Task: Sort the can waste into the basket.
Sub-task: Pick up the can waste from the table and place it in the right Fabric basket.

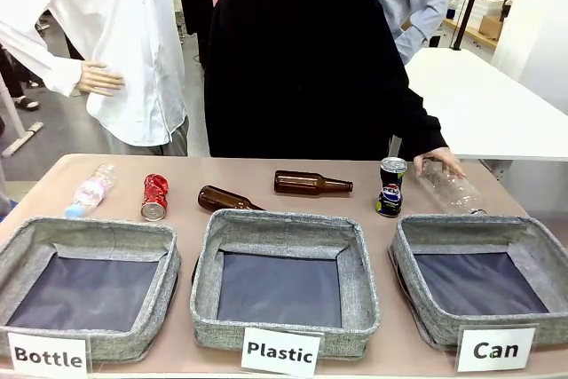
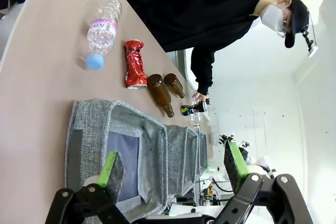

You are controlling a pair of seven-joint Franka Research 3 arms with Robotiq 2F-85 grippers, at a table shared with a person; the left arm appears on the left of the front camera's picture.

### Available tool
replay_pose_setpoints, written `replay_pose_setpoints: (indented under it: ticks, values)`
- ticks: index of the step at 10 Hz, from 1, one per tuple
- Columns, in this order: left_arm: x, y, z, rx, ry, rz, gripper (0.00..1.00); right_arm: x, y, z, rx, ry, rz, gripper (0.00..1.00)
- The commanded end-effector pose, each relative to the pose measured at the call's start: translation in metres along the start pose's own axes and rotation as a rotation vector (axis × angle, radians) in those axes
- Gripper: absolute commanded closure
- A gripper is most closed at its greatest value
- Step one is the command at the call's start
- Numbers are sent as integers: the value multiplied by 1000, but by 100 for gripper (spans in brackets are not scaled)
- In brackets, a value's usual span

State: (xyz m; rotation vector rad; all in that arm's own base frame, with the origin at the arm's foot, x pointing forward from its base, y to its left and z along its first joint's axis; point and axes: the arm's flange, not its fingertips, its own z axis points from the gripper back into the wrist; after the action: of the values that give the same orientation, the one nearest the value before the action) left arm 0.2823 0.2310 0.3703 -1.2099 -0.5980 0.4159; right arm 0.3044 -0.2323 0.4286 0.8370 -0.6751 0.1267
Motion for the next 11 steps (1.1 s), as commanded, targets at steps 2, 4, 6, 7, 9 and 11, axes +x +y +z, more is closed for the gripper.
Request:
replay_pose_setpoints:
  ticks: [2,4,6,7,9,11]
  values:
    - [2,1,0,-25,-10,-24,0,-40,-19,14,35,-111,-62,0]
    - [2,1,0,-25,-10,-24,0,-41,-23,8,20,-124,-109,0]
    - [2,1,0,-25,-10,-24,0,-28,-19,1,9,-113,-87,0]
    - [2,1,0,-25,-10,-24,0,-17,-14,-7,0,-97,-58,0]
    - [2,1,0,-25,-10,-24,0,14,0,-45,1,3,47,0]
    - [2,1,0,-25,-10,-24,0,48,19,-91,61,127,167,0]
